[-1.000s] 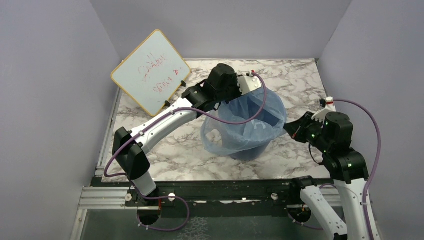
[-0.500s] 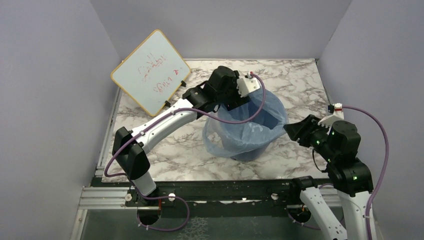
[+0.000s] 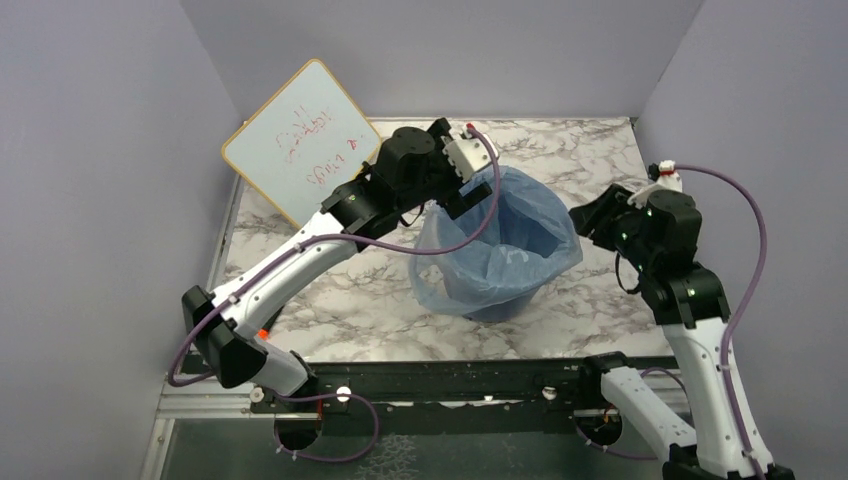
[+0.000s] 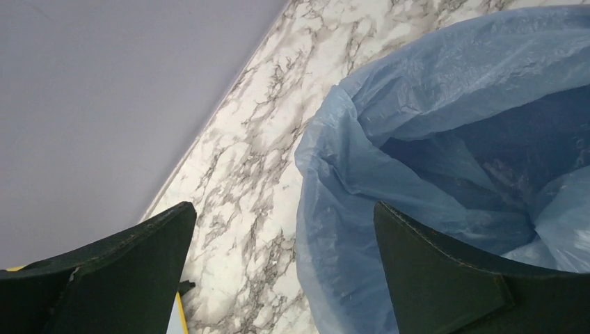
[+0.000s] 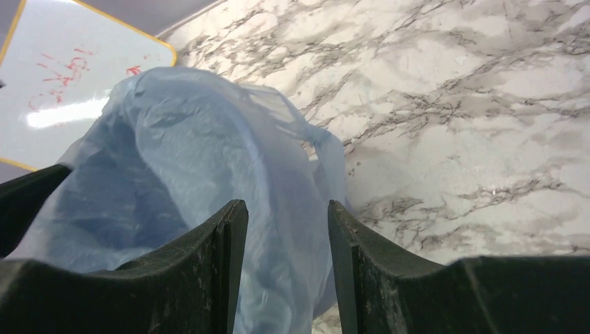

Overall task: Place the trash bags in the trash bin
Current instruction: Place the trash bag in the trash bin.

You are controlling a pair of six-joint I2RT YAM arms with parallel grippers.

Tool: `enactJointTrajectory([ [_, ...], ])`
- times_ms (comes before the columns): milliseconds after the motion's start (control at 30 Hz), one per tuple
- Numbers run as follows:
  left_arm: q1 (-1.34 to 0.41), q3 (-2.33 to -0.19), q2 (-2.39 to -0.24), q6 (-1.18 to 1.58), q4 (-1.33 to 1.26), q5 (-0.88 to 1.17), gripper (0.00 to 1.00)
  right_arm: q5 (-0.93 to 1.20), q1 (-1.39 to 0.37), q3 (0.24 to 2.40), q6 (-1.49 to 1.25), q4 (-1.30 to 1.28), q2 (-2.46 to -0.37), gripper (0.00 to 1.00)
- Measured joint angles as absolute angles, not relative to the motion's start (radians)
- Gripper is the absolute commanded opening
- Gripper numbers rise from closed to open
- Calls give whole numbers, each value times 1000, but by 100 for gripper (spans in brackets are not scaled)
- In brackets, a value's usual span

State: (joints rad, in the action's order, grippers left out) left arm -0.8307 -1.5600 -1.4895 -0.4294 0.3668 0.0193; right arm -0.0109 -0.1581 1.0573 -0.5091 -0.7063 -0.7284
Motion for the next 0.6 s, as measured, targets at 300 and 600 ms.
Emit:
enactJointTrajectory([
  [300,-826,-1296,-1140,-224,279,-83,99,-168,-158,1089,-458,-637,-938,57],
  [600,-823,-955,-818,85,315,-197,99,-211,-156,848,-478,-563,-931,58],
])
